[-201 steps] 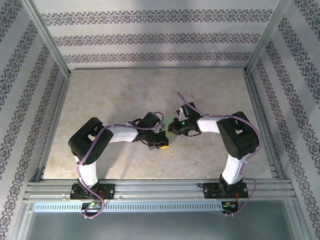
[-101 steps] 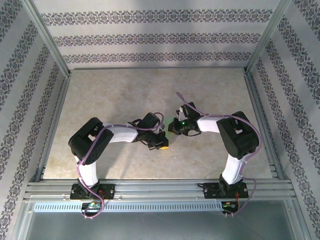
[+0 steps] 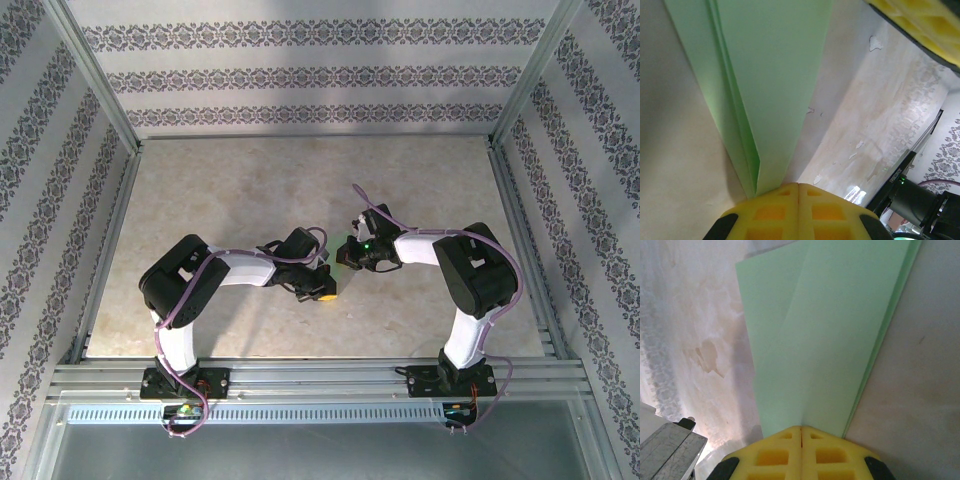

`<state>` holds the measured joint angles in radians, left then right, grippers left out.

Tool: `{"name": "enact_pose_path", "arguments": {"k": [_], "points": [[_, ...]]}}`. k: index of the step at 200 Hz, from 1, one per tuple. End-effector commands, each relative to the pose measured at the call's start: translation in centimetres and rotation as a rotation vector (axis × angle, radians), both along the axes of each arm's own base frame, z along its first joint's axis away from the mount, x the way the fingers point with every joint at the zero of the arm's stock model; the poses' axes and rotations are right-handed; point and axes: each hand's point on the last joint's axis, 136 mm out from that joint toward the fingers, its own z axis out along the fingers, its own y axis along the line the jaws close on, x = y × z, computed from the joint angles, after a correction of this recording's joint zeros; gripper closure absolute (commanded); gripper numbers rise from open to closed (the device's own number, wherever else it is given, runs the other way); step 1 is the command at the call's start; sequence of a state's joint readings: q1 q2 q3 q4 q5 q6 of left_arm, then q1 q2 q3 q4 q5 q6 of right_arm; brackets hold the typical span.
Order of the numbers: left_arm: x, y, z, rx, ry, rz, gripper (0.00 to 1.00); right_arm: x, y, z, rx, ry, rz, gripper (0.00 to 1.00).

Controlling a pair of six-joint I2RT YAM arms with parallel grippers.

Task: Fold a paper plane with a square sheet of paper (fold left side to right side)
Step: Fold the wing for the fifth time at the center of the table.

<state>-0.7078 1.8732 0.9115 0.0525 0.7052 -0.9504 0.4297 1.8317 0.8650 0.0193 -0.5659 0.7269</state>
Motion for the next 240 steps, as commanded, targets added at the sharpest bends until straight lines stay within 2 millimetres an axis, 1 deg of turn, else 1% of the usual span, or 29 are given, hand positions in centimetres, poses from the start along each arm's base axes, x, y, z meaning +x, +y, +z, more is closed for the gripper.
{"name": "enact_pose_path", "arguments": {"k": [1, 53, 99, 128, 148, 179, 195, 227, 240], "points": [[-1.5, 0.1, -1.7, 0.033, 0.049, -0.012, 0.99, -4.0, -3.3, -5.7, -0.209, 0.171, -0.014, 1.0], [-2.5, 0.6, -2.3, 0.065, 0.066, -0.025, 0.99, -4.0, -3.4, -5.7, -0.219, 0.171, -0.013, 1.0], [-4.3, 1.1, -2.8, 0.089, 0.088, -0.039, 0.99, -4.1, -3.5, -5.8, -0.226, 0.174, -0.012, 1.0], [-4.7, 1.2, -2.5, 0.087, 0.084, -0.042, 0.99, -4.1, -3.5, -5.9, -0.227, 0.176, -0.01, 1.0], [-4.6, 1.1, -2.1, 0.081, 0.077, -0.04, 0.99, -4.0, -3.4, -5.9, -0.226, 0.175, -0.008, 1.0], [-4.3, 0.8, -1.1, 0.064, 0.055, -0.039, 0.99, -4.1, -3.4, -5.9, -0.228, 0.177, -0.007, 1.0], [-3.7, 0.6, -0.1, 0.056, 0.03, -0.042, 0.99, -4.1, -3.3, -5.8, -0.227, 0.177, -0.006, 1.0], [-1.3, 0.8, 3.3, 0.018, -0.058, -0.012, 0.99, -4.1, -3.3, -5.7, -0.228, 0.175, -0.004, 1.0], [-0.3, 1.0, 4.1, 0.004, -0.078, -0.003, 0.99, -4.0, -3.3, -5.7, -0.229, 0.171, -0.006, 1.0]]}}
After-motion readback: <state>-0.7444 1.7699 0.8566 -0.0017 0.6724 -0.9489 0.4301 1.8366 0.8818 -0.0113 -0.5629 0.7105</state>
